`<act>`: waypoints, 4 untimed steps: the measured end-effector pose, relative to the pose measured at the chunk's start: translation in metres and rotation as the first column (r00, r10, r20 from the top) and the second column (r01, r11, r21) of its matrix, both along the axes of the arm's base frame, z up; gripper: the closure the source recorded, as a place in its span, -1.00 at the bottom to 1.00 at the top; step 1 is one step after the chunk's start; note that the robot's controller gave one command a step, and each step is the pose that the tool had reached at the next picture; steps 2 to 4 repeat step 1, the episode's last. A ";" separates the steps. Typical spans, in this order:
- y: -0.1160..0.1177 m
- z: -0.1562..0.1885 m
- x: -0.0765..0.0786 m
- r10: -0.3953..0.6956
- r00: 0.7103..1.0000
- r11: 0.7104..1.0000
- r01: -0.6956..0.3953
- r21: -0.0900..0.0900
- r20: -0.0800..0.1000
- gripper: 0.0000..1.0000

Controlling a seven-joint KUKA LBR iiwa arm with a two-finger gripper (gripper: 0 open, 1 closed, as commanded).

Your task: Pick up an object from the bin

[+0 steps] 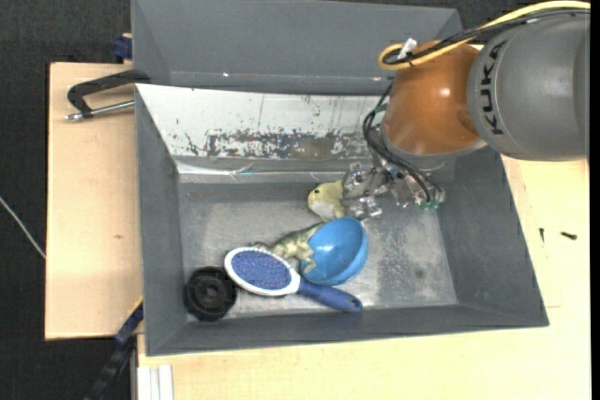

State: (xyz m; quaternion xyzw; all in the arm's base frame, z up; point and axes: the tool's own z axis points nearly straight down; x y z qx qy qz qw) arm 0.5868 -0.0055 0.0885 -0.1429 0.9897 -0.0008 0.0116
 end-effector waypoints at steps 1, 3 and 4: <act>0.017 0.193 -0.012 0.290 0.957 0.957 -0.290 -0.005 -0.008 1.00; 0.017 0.193 -0.012 0.290 0.957 0.957 -0.290 -0.005 -0.008 1.00; 0.017 0.193 -0.012 0.290 0.957 0.957 -0.290 -0.005 -0.008 1.00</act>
Offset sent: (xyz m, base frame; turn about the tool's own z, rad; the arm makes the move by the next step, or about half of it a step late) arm -0.0143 0.0157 0.1873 -0.2952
